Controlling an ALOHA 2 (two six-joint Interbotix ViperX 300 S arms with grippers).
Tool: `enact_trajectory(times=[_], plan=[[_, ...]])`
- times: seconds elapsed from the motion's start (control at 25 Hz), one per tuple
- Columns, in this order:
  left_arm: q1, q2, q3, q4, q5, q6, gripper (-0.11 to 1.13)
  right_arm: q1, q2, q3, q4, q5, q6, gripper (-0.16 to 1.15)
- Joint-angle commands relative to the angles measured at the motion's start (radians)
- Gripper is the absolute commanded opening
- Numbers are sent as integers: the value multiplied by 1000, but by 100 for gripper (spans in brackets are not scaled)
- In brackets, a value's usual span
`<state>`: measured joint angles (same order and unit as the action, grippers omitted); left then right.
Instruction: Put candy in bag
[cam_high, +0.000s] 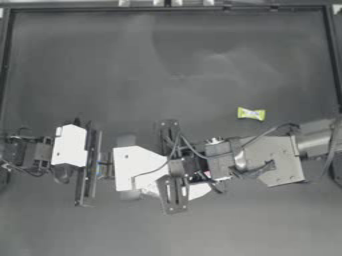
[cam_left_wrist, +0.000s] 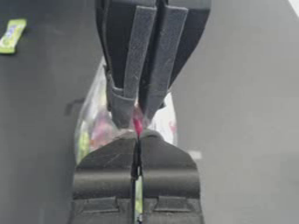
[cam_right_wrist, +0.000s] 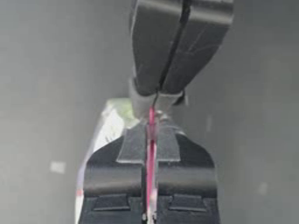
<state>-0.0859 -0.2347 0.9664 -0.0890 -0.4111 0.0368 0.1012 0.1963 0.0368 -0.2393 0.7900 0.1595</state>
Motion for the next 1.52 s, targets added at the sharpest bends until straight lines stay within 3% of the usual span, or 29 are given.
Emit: enact_trajectory(times=[0.04, 1.52], plan=[[-3, -28, -21, 2, -12, 2, 6, 0, -48, 8, 6, 0, 5, 10], [-3, -34, -15, -2, -12, 5, 6, 15, -206, 270, -2, 5, 196, 9]])
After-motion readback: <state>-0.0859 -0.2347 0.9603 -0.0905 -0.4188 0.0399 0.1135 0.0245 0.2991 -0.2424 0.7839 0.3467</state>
